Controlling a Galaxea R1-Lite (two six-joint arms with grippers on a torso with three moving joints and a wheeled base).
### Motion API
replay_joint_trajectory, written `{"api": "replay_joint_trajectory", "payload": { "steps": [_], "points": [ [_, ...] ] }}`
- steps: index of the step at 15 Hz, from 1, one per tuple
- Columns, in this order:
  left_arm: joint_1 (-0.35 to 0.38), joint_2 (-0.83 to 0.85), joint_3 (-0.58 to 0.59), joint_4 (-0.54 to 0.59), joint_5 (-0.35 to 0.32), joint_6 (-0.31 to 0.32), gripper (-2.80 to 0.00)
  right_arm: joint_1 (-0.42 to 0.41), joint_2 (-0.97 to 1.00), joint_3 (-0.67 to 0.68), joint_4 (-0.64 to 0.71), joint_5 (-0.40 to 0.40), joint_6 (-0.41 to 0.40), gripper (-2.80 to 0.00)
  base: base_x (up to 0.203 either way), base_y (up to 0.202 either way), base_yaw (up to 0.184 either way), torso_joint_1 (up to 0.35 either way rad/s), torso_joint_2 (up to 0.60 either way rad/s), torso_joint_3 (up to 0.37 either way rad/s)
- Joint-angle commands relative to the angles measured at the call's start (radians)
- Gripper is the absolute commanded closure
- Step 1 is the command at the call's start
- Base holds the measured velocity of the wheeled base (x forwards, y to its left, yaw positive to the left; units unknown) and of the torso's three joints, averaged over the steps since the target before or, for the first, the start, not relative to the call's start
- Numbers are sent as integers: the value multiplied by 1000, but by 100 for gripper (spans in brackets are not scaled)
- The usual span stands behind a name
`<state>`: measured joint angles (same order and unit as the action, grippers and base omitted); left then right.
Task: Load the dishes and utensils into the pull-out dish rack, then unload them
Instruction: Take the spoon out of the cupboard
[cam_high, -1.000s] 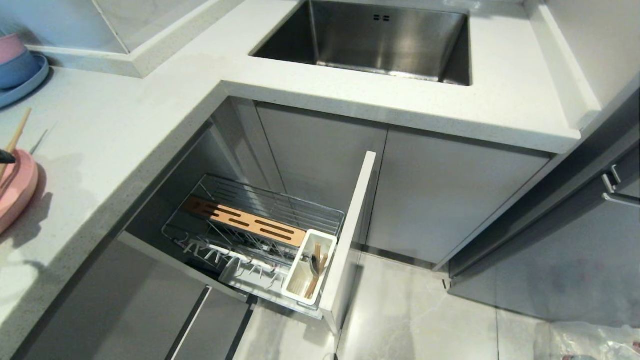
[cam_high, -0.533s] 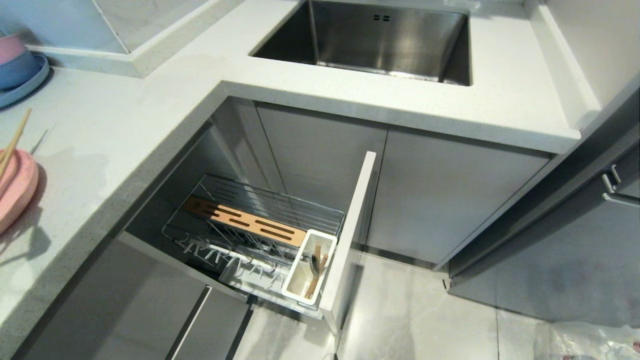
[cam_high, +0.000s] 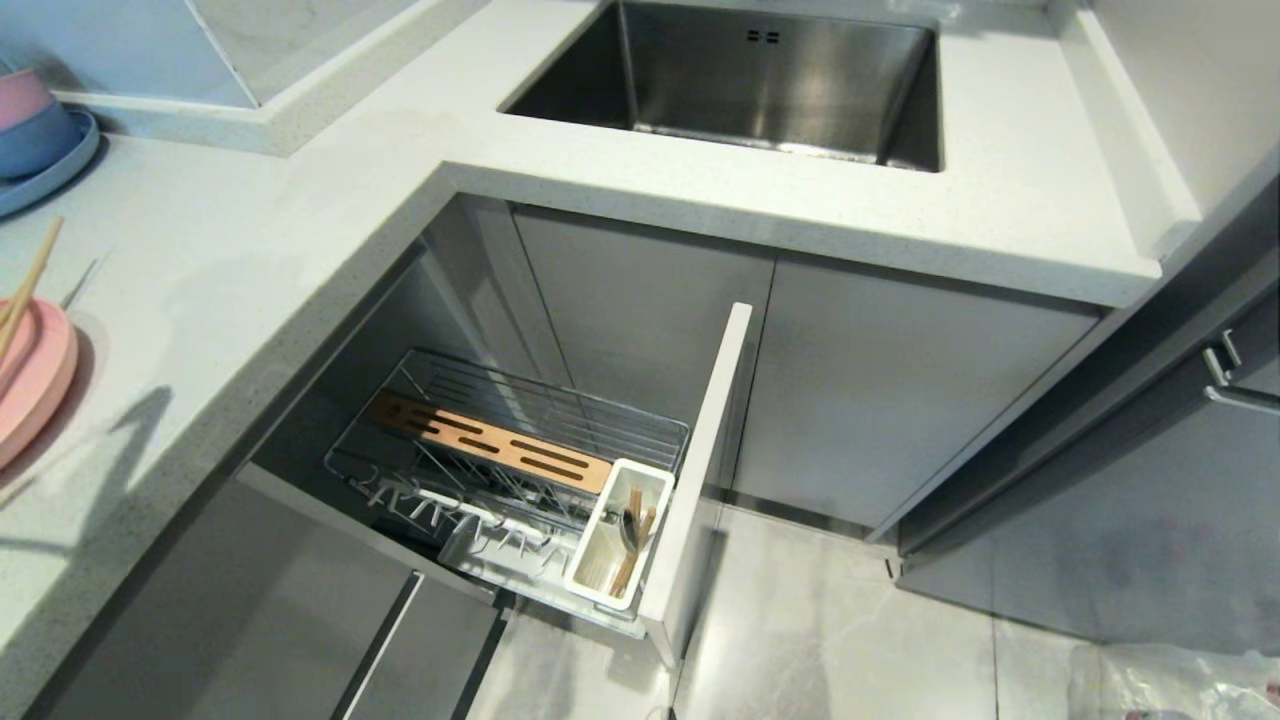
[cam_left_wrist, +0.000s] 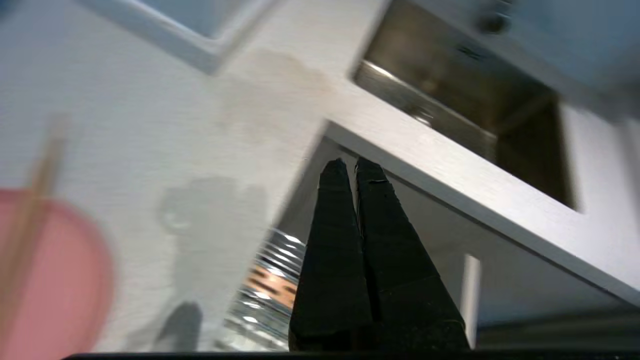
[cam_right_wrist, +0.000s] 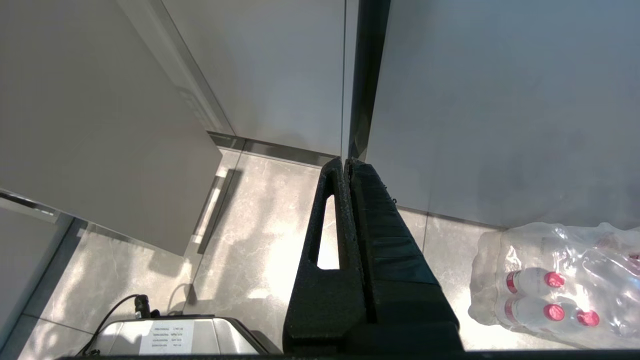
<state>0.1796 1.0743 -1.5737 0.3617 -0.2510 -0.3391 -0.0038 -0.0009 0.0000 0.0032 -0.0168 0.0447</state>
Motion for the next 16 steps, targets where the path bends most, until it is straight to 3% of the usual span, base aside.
{"api": "replay_joint_trajectory", "payload": {
  "steps": [1, 6, 9, 10, 13, 14, 16],
  "points": [
    [-124, -3, 14, 4, -2, -5, 0, 1, 1, 2, 0, 0, 0, 0, 0, 0, 0, 0, 0, 0],
    [-452, 47, 157, 27, 0, -50, 0, 1, 1, 2, 0, 0, 1, 0, 0, 0, 0, 0, 0, 0],
    [-595, 165, 195, 71, 23, -101, 0, -1, 1, 2, 0, 0, 1, 0, 0, 0, 0, 0, 0, 0],
    [-628, 211, 194, 89, 70, -119, 0, 0, 1, 2, 0, 0, 0, 0, 0, 0, 0, 0, 0, 0],
    [-717, 353, 184, 109, 382, -202, 0, 0, 1, 2, 0, 0, 0, 0, 0, 0, 0, 0, 0, 0],
    [-744, 406, 179, 123, 464, -251, 0, 1, 1, 2, 0, 0, 0, 0, 0, 0, 0, 0, 0, 0],
    [-810, 494, 184, 153, 544, -417, 0, 0, 1, 2, 0, 0, 0, 0, 0, 0, 0, 0, 0, 0]
  ]
}}
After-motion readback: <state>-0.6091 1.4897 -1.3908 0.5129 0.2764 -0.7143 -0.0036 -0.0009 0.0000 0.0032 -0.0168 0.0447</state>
